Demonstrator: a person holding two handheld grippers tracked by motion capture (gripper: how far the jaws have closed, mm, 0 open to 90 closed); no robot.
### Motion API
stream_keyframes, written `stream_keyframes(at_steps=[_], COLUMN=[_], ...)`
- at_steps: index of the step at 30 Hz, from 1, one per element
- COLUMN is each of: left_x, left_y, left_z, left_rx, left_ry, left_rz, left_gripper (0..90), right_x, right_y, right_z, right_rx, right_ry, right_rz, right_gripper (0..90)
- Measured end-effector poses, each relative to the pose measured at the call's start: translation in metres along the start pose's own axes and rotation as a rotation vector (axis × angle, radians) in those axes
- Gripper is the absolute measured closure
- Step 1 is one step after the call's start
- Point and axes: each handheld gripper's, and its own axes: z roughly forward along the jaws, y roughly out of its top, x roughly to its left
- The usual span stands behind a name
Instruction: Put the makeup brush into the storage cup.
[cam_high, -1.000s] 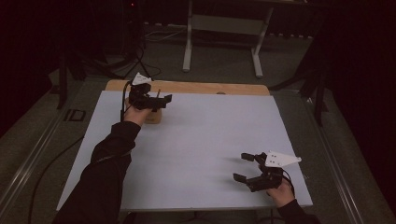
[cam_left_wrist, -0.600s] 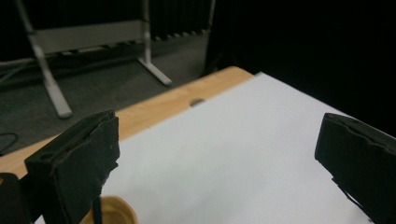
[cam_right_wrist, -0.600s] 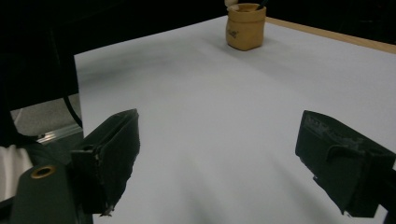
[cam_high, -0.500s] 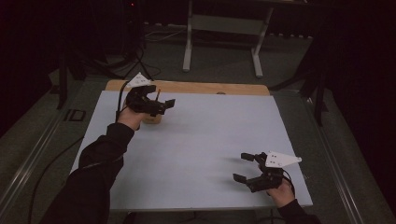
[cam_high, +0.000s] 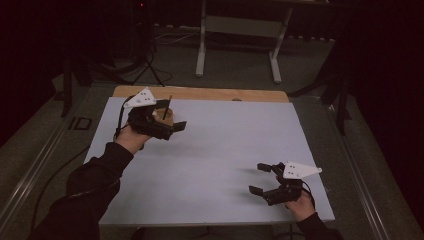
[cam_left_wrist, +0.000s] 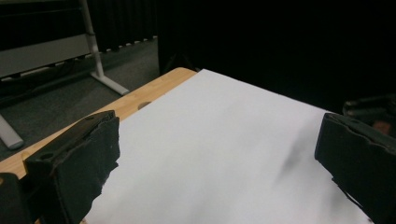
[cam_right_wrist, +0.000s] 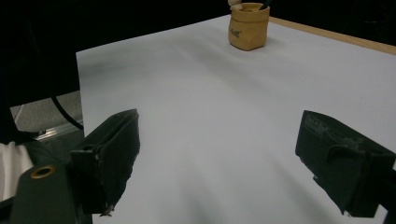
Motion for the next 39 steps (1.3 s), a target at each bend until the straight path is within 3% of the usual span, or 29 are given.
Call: stream_keyframes(at_steps=[13, 23, 32, 35, 39], left_x=[-0.027, -0.044, -0.053, -0.052, -0.055], left_y=[-0.025, -0.043, -0.069, -0.082, -0.096], left_z=[-0.029, -0.038, -0.042, -0.042, -0.041], left_rx=[-0.003, 0.029, 0.049, 0.048, 0.057], left_ry=[-0.058, -0.092, -0.174, -0.211, -0.225], left_rz=[0.04, 0.097, 0.102, 0.084, 0.073], left_gripper=[0.7, 0.6, 0.6, 0.6, 0.7], right_x=[0.001, 0.0, 0.0, -0.001, -0.001], right_y=[0.001, 0.0, 0.0, -0.001, -0.001], right_z=[0.0, 0.0, 0.0, 0.001, 0.001], right_rx=[0.002, 0.005, 0.004, 0.009, 0.01], right_ry=[-0.004, -0.005, -0.004, -0.004, -0.006], right_rz=[-0.013, -0.005, -0.002, -0.002, -0.002], right_gripper=[13.6, 13.6, 13.6, 13.6, 13.6])
